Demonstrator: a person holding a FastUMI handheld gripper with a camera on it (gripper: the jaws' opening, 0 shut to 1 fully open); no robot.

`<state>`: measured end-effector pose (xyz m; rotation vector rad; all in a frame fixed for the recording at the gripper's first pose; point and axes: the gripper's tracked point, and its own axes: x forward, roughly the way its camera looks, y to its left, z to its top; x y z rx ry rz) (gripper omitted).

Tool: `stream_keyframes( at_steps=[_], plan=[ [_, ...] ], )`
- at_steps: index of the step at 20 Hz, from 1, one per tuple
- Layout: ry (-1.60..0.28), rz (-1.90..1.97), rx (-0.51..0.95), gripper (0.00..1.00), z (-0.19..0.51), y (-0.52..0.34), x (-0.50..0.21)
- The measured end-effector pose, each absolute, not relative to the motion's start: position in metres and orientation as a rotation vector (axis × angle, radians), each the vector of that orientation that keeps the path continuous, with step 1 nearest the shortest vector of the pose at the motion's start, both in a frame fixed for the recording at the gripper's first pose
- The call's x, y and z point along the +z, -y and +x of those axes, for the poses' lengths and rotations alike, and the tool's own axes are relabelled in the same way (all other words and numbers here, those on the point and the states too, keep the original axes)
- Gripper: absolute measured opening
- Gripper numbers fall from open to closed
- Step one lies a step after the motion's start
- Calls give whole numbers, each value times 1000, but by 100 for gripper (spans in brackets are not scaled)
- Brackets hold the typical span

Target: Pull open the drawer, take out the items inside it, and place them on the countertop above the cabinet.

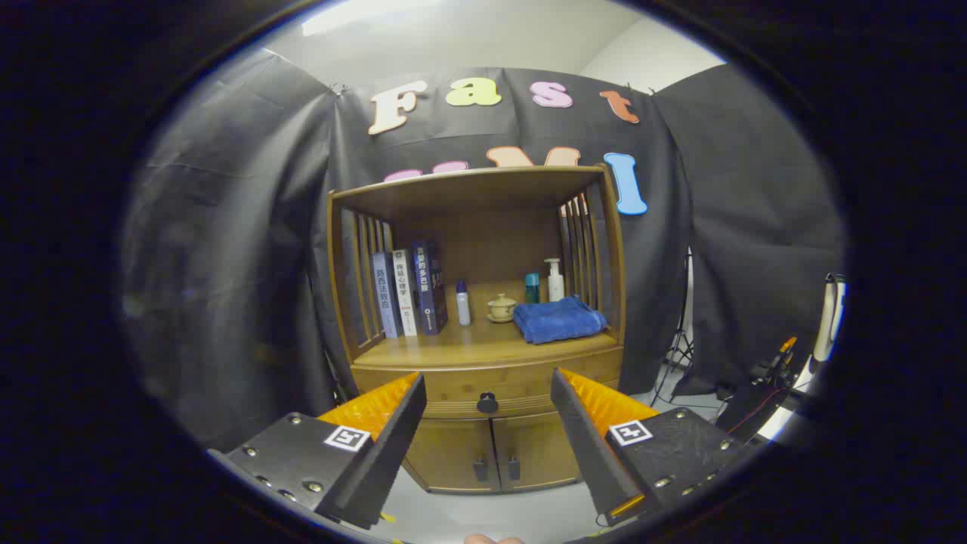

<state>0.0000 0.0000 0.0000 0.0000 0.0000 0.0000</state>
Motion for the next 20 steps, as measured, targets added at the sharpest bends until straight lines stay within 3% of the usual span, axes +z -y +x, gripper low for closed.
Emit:
stream_keyframes(
  at_steps=[12,20],
  plan=[
    [33,4,5,99,18,1,15],
    [-35,-49,47,99,46,-14,-32]
  ],
)
